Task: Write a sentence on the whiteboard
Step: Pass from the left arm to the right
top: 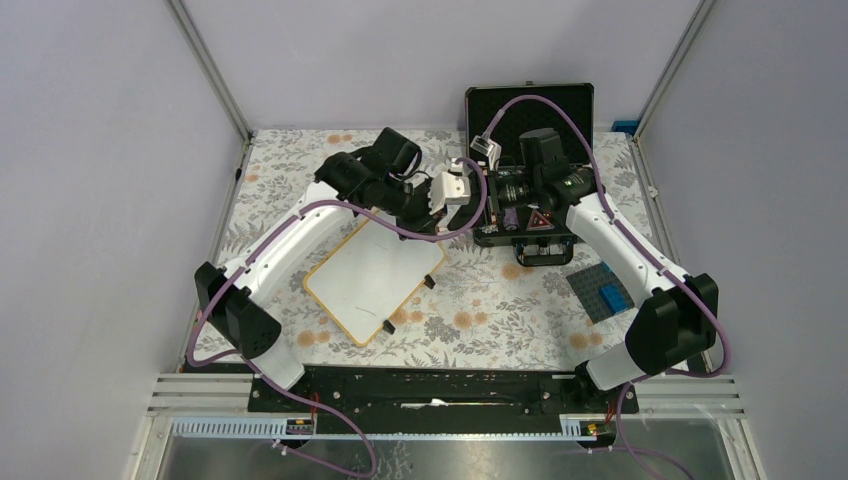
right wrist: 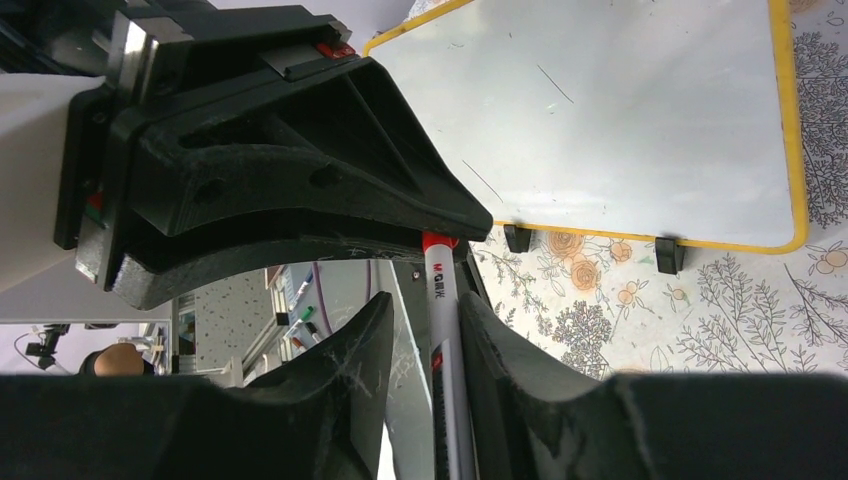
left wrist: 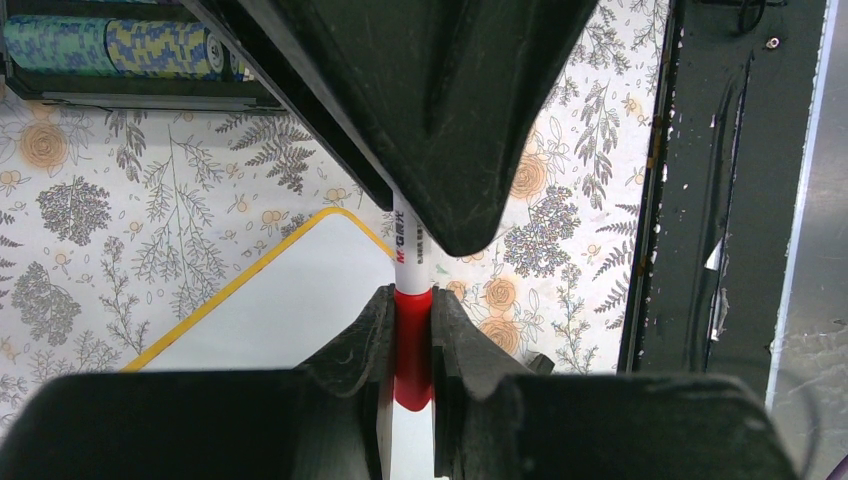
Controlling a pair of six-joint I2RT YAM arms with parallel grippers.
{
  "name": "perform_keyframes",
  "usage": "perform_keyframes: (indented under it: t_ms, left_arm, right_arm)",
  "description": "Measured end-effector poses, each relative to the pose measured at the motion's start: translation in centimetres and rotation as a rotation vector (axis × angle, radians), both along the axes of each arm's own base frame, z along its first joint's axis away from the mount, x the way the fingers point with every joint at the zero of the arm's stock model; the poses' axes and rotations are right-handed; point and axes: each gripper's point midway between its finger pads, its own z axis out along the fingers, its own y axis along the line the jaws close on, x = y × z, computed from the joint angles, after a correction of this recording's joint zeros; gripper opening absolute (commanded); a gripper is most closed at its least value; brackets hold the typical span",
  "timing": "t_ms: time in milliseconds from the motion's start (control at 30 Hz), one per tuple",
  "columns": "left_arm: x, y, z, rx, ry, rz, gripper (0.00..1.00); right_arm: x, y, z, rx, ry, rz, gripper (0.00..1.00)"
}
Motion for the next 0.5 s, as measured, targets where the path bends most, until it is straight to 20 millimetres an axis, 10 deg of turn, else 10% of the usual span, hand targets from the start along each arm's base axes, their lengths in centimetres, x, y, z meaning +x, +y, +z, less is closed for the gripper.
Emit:
perform_keyframes:
  t_ms: [200, 367, 500]
  left_arm:
    - [-0.2, 0.1, 0.4, 0.000, 0.007, 0.000, 0.00]
    - [-0.2, 0.2, 0.5, -0.004, 0.014, 0.005, 0.43]
    - [1.0, 0.7, 1.3, -0.069, 0.032, 0.040, 0.54]
  right_arm:
    - [0.1, 0.0, 0.0, -0.002, -0.002, -0.004, 0.06]
    - [0.1, 0.0, 0.0, -0.002, -0.001, -0.004, 0.00]
    - [0.3, -0.3, 0.0, 0.000, 0.004, -0.011, 0.00]
